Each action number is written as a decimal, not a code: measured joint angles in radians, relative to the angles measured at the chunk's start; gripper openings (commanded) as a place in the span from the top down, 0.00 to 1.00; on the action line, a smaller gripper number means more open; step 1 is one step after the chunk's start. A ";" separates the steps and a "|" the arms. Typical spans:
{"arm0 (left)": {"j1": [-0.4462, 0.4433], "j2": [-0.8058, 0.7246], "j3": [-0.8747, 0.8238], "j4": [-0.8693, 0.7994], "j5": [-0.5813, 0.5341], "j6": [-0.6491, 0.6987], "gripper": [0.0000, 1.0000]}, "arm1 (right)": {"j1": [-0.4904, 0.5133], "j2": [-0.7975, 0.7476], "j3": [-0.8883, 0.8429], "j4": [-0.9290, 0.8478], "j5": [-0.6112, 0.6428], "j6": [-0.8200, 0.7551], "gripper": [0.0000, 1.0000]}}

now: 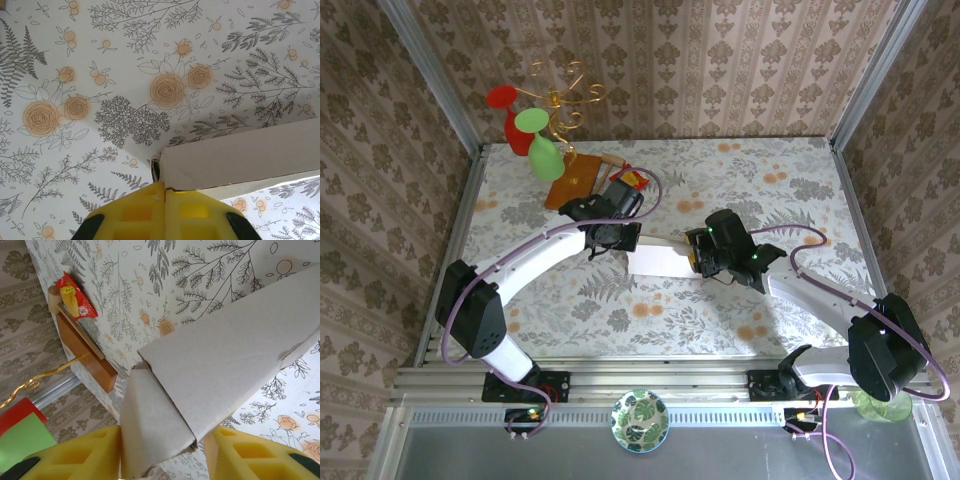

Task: Fold the paper box

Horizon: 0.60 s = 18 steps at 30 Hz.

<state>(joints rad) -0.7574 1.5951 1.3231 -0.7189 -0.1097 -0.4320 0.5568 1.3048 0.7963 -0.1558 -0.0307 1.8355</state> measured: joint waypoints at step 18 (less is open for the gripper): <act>-0.001 -0.039 -0.074 0.075 -0.003 -0.002 0.97 | 0.000 0.004 0.001 0.003 0.000 -0.001 0.54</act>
<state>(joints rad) -0.7586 1.5558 1.2491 -0.6441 -0.1131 -0.4343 0.5568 1.3090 0.7975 -0.1528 -0.0307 1.8347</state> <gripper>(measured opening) 0.061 0.463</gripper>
